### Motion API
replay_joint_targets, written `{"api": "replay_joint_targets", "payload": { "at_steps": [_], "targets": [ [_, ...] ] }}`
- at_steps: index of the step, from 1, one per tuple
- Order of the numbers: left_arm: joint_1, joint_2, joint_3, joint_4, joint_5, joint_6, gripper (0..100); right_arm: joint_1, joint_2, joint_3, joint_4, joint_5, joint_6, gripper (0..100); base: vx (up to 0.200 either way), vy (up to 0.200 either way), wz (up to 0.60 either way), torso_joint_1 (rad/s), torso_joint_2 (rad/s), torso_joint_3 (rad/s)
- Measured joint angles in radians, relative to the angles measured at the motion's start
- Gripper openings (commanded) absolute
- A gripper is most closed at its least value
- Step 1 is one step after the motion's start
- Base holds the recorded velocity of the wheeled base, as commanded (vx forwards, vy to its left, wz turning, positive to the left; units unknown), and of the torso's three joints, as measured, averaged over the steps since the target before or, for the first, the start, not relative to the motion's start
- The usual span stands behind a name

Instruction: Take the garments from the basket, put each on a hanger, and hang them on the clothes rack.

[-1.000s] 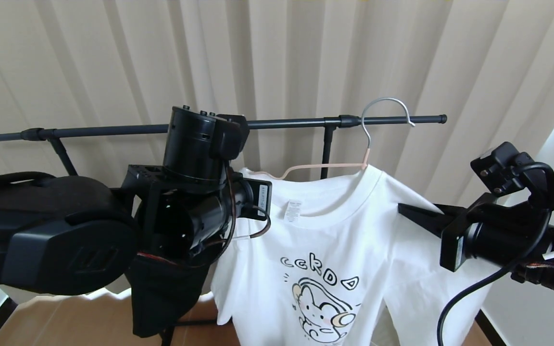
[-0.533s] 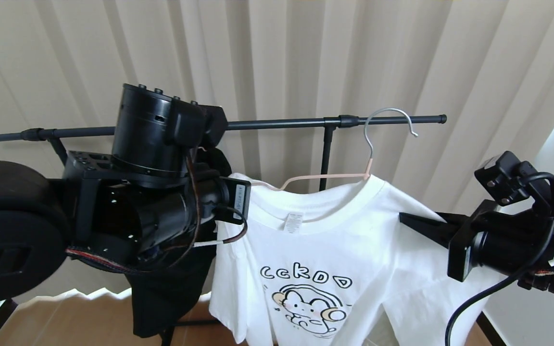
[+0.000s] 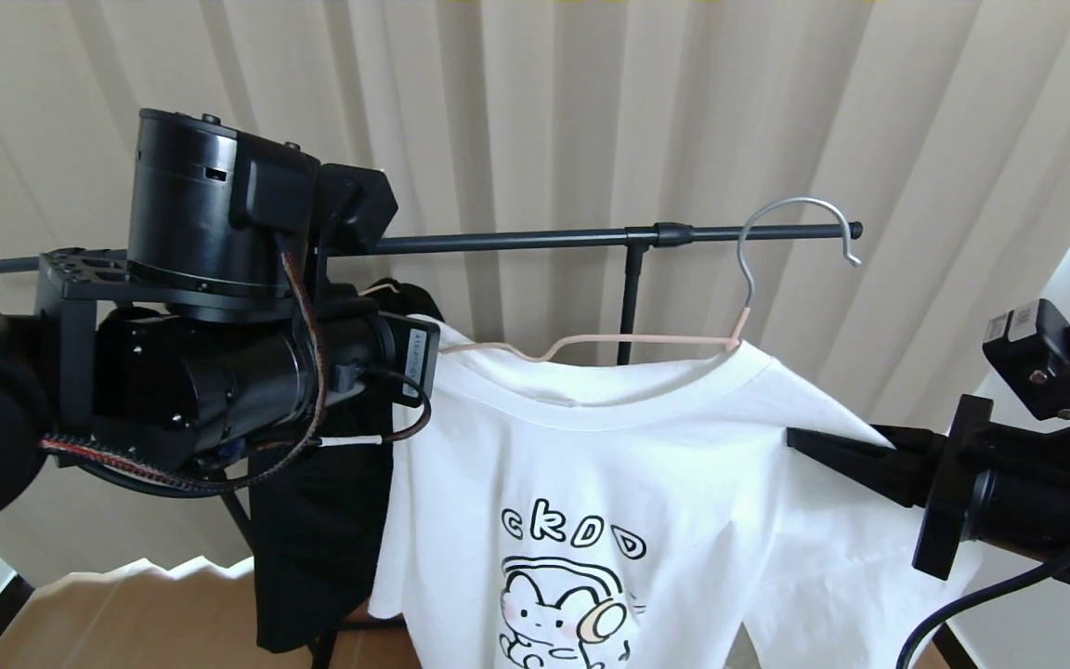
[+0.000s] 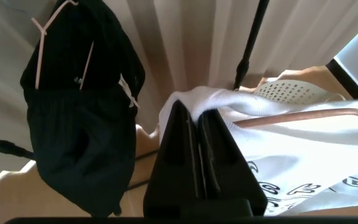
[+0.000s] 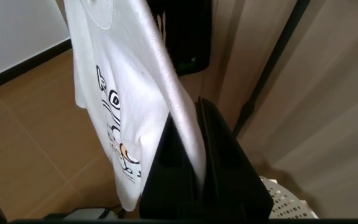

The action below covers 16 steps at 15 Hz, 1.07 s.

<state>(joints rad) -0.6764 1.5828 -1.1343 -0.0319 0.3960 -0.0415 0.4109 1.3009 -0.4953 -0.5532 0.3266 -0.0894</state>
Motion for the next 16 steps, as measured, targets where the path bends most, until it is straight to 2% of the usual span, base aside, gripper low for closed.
{"api": "replay_joint_targets", "payload": {
  "at_steps": [3,7,9,10,12,14,16],
  "targets": [
    [-0.044,0.007,-0.031,0.001,0.000,0.005,0,0.002,0.014,-0.010,-0.007,-0.006,0.003,0,0.000,0.000,0.00,0.000,0.00,0.000],
    [-0.104,0.006,-0.040,0.007,0.001,0.004,0,0.011,0.063,-0.037,-0.012,-0.074,0.040,0,0.000,0.000,0.00,0.000,0.00,0.000],
    [-0.126,0.007,-0.039,0.009,0.003,0.004,0,0.027,0.085,-0.051,-0.012,-0.121,0.054,0,0.000,0.000,0.00,0.000,0.00,0.000],
    [-0.132,0.009,-0.038,0.009,0.009,0.004,0,0.031,0.094,-0.055,-0.012,-0.170,0.054,0,0.000,0.000,0.00,0.000,0.00,0.000],
    [-0.126,0.013,-0.038,0.009,0.036,0.005,0,0.032,0.096,-0.057,-0.010,-0.235,0.033,0,0.000,0.000,0.00,0.000,0.00,0.000],
    [-0.095,0.026,-0.041,0.002,0.082,0.006,0,0.033,0.068,-0.053,0.009,-0.237,-0.006,0,0.000,0.000,0.00,0.000,0.00,0.000],
    [-0.074,0.040,-0.042,0.000,0.094,0.008,0,0.039,0.031,-0.050,0.035,-0.234,-0.024,0,0.000,0.000,0.00,0.000,0.00,0.000]
  ]
}}
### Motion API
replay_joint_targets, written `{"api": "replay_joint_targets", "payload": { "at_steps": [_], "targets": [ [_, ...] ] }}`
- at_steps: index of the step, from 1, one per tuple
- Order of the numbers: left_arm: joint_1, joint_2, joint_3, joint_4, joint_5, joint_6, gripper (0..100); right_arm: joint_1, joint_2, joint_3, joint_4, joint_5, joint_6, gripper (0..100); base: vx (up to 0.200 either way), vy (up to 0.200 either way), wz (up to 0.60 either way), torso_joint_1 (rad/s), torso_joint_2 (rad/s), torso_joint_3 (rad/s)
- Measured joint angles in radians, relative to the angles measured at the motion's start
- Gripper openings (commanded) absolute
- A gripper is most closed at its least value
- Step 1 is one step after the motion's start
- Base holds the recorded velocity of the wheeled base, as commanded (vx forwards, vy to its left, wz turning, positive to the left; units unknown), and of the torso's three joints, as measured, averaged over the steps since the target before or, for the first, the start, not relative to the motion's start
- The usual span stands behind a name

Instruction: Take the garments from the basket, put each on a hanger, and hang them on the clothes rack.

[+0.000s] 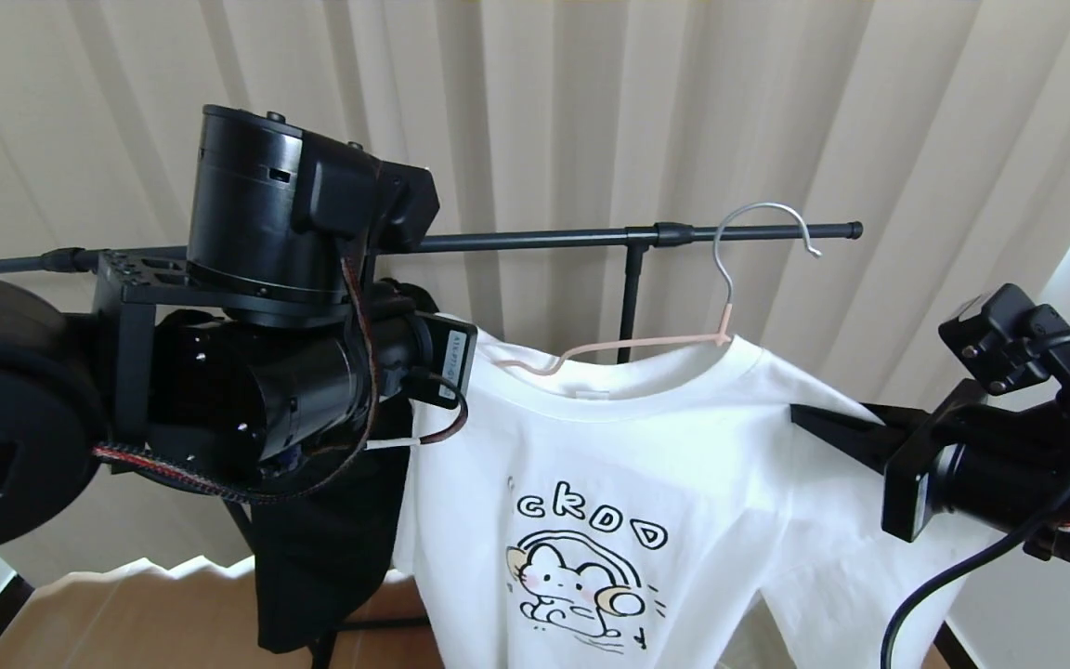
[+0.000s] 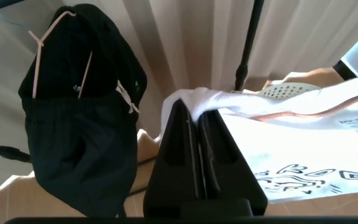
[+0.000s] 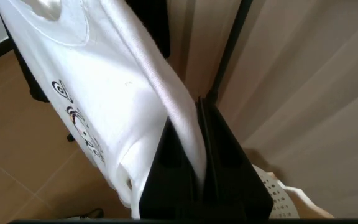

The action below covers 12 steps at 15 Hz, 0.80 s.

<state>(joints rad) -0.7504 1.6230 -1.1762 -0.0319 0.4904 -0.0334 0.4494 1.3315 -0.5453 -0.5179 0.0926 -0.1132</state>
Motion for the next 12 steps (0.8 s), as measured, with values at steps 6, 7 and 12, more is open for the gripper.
{"api": "replay_joint_targets", "payload": {
  "at_steps": [6,7,12],
  "targets": [
    [-0.041,0.011,-0.013,0.002,-0.003,0.003,0,0.079,0.014,-0.006,-0.030,-0.017,0.029,0,0.000,0.000,0.00,0.000,0.00,0.000],
    [-0.049,0.011,-0.015,0.002,-0.003,0.003,0,0.086,0.029,-0.006,-0.045,-0.029,0.038,0,0.000,0.000,0.00,0.000,0.00,0.000],
    [-0.060,0.011,-0.035,0.008,0.024,0.003,0,0.081,0.073,-0.003,-0.057,-0.093,0.037,0,0.000,0.000,0.00,0.000,0.00,0.000]
  ]
}}
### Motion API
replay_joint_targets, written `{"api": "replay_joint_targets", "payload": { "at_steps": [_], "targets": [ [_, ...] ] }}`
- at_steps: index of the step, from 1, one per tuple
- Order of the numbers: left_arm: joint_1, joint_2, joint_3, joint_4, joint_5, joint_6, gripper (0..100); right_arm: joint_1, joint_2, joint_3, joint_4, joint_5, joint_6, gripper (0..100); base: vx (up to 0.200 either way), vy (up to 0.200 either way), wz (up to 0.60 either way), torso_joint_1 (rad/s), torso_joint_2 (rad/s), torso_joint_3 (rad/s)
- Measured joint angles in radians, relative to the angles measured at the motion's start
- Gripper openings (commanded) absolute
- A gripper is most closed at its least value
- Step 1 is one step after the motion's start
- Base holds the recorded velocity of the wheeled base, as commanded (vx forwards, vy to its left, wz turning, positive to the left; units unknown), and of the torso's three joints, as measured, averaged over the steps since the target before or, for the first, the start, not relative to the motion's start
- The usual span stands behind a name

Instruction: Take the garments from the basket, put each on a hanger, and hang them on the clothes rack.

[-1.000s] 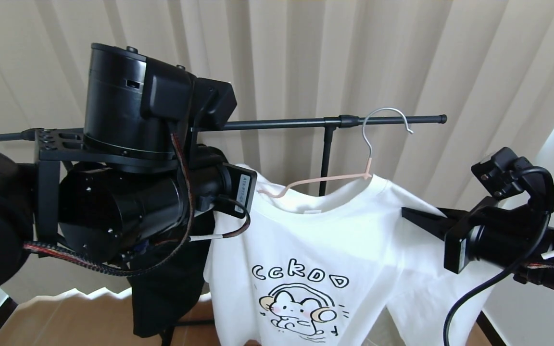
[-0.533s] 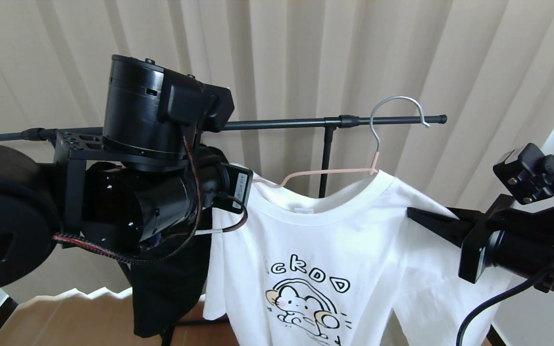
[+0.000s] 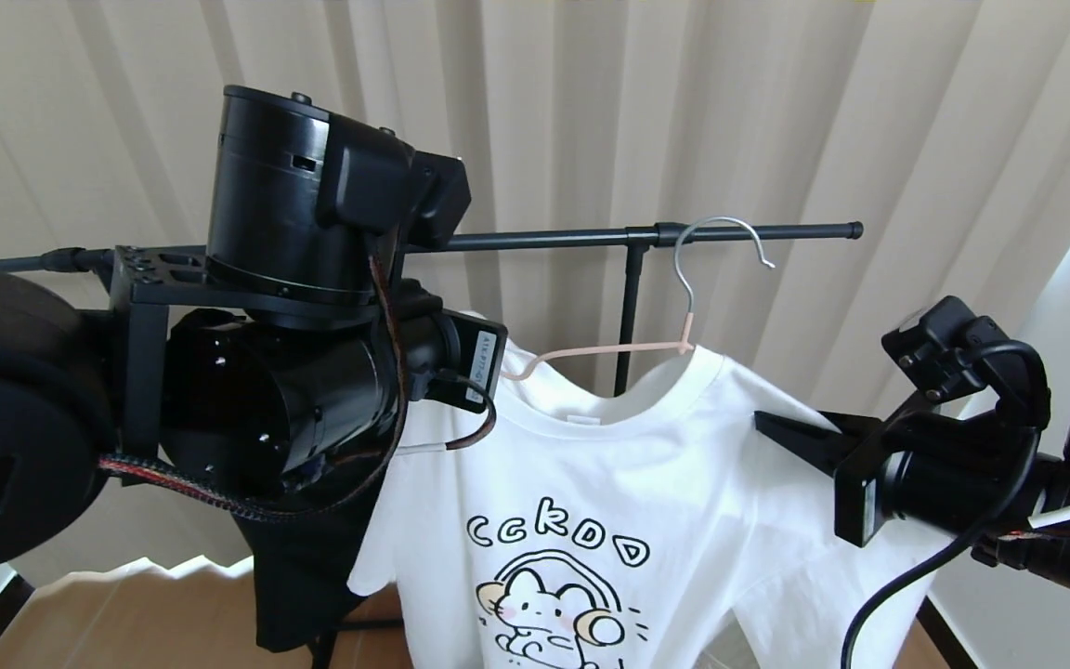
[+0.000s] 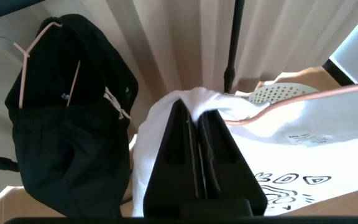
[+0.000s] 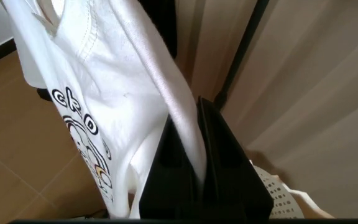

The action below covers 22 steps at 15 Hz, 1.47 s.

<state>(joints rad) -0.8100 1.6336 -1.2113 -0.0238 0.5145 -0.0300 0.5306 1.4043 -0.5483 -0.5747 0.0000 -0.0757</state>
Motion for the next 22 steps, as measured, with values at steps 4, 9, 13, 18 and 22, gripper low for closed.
{"api": "replay_joint_targets", "payload": {
  "at_steps": [4,9,13,18,22],
  "targets": [
    [0.001,0.001,-0.018,0.014,0.025,0.021,0,0.002,0.017,0.000,-0.003,-0.023,-0.001,0,0.000,0.000,0.00,0.000,0.00,0.000],
    [0.035,0.019,-0.015,0.020,0.089,0.045,0,0.022,-0.050,-0.013,-0.007,-0.020,0.002,0,0.000,0.000,0.00,0.000,0.00,0.000],
    [0.008,0.031,-0.023,0.016,0.090,0.044,0,0.055,-0.055,-0.019,-0.007,-0.021,0.019,0,0.000,0.000,0.00,0.000,0.00,0.000],
    [-0.034,0.032,-0.041,0.017,0.087,0.039,0,0.096,-0.011,-0.008,-0.009,-0.019,0.052,0,0.000,0.000,0.00,0.000,0.00,0.000],
    [-0.075,0.030,-0.045,0.015,0.082,0.032,0,0.110,0.046,-0.014,-0.071,-0.027,0.093,0,0.000,0.000,0.00,0.000,0.00,0.000]
  ]
}}
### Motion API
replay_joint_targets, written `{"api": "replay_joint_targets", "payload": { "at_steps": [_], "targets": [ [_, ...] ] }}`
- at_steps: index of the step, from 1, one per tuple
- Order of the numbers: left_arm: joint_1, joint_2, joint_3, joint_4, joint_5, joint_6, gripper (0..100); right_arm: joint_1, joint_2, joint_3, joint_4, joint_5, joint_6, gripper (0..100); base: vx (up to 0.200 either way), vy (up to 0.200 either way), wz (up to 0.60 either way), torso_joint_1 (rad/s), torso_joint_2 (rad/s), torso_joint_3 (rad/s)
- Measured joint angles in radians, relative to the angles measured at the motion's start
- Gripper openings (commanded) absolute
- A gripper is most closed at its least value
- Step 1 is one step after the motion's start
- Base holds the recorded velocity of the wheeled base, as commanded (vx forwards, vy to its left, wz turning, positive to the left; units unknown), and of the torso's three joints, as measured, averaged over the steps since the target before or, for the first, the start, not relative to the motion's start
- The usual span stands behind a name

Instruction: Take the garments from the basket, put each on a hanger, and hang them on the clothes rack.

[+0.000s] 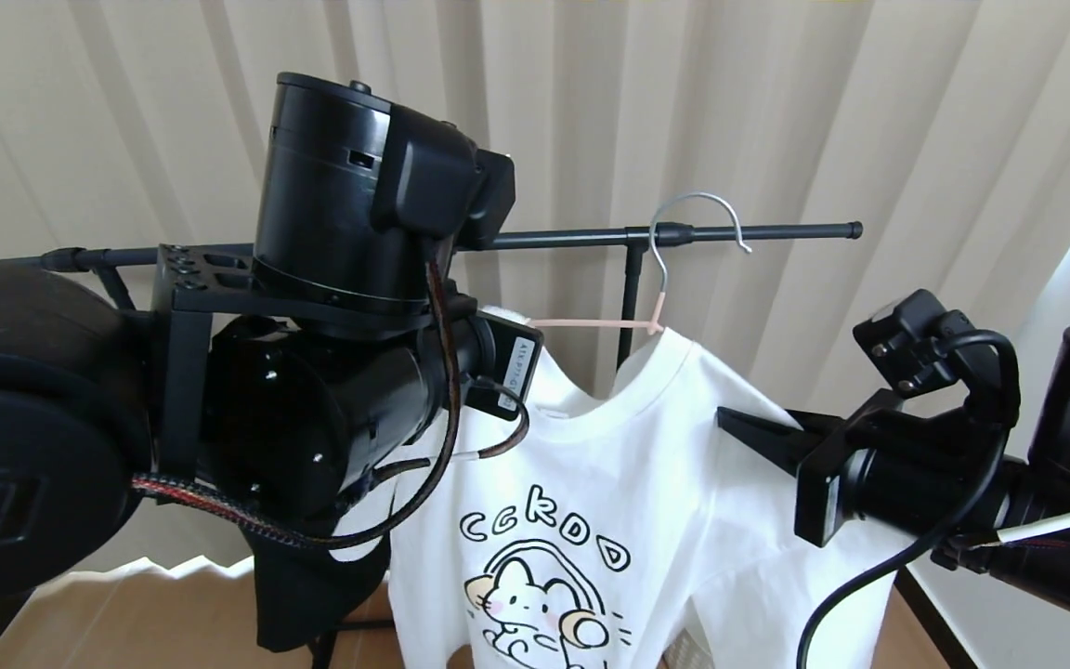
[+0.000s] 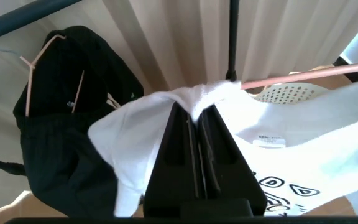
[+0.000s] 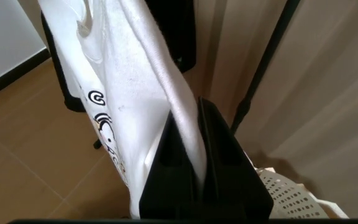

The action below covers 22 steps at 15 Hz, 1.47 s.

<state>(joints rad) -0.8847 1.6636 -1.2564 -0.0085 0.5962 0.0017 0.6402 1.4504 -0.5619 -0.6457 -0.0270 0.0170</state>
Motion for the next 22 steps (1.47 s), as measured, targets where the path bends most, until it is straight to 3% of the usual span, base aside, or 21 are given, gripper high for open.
{"api": "replay_joint_targets", "payload": {
  "at_steps": [7,11,22],
  "targets": [
    [-0.025,-0.019,-0.009,-0.001,-0.084,-0.048,0,0.061,0.086,0.007,-0.022,0.006,0.080,0,0.000,0.000,0.00,0.000,0.00,0.000],
    [-0.025,-0.039,-0.008,-0.008,-0.127,-0.076,0,0.077,0.161,0.026,-0.164,0.003,0.084,0,0.000,0.000,0.00,0.000,0.00,0.000],
    [-0.020,-0.052,0.006,-0.075,-0.127,-0.104,0,0.077,0.190,0.040,-0.311,0.005,0.129,0,0.000,0.000,0.00,0.000,0.00,0.000]
  ]
}}
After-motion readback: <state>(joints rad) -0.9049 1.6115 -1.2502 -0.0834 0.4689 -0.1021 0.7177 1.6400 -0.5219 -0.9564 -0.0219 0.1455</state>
